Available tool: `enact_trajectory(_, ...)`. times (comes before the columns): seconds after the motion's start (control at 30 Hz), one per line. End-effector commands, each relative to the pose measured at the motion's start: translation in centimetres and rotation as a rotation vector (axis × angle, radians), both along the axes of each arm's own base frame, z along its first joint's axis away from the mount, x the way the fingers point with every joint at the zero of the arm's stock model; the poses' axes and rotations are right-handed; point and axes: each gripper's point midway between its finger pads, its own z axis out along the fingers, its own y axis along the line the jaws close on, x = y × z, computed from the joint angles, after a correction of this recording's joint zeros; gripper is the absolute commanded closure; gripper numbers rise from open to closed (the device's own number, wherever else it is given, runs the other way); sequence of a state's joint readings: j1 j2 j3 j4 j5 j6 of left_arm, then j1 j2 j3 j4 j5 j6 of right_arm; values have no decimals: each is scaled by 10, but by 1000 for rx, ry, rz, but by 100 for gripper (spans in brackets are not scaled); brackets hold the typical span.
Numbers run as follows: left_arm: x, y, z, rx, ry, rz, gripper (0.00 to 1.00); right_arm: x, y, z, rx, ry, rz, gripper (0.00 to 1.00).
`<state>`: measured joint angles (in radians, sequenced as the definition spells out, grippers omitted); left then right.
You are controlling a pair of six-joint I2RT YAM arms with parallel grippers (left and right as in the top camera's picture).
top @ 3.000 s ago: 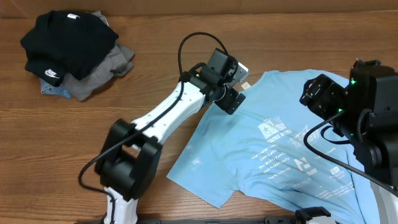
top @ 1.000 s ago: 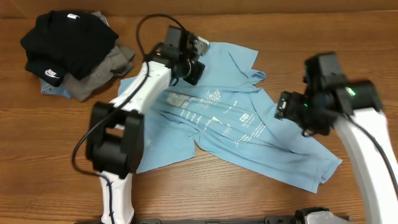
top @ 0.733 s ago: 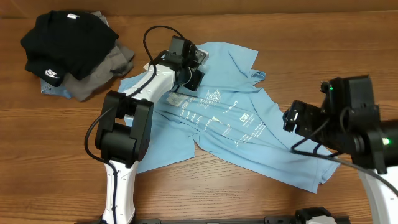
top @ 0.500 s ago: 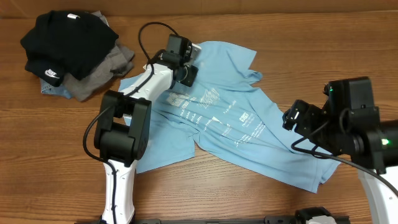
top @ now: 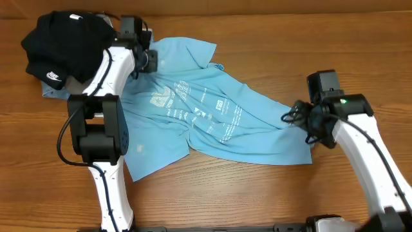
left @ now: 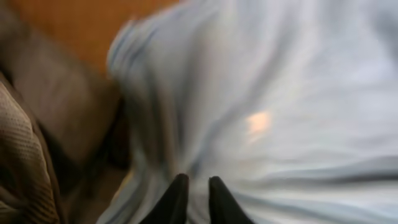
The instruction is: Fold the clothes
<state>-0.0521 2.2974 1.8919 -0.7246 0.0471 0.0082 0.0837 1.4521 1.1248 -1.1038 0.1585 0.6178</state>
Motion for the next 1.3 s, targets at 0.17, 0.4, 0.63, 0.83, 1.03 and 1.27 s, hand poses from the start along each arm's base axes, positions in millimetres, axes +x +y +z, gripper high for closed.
enact_trajectory(0.17, -24, -37, 205, -125, -296, -125, 68, 29, -48, -57, 2, 68, -83, 14)
enact_trajectory(0.4, -86, -32, 271, -126, -330, -126, 65, 31, -47, -93, 75, 142, -54, 34)
enact_trajectory(0.63, -128, -28, 293, -121, -311, -122, 64, 35, -47, -99, 79, 134, -74, 93)
enact_trajectory(0.83, -151, -26, 285, -118, -230, -117, 64, 100, -95, -64, 54, -136, -166, 96)
enact_trajectory(1.03, -161, -26, 277, -123, -176, -109, 65, 195, -159, 55, 93, -633, -85, 94)
enact_trajectory(1.27, -162, -25, 275, -128, -160, -86, 50, 189, -172, 108, 234, -697, -66, 0)
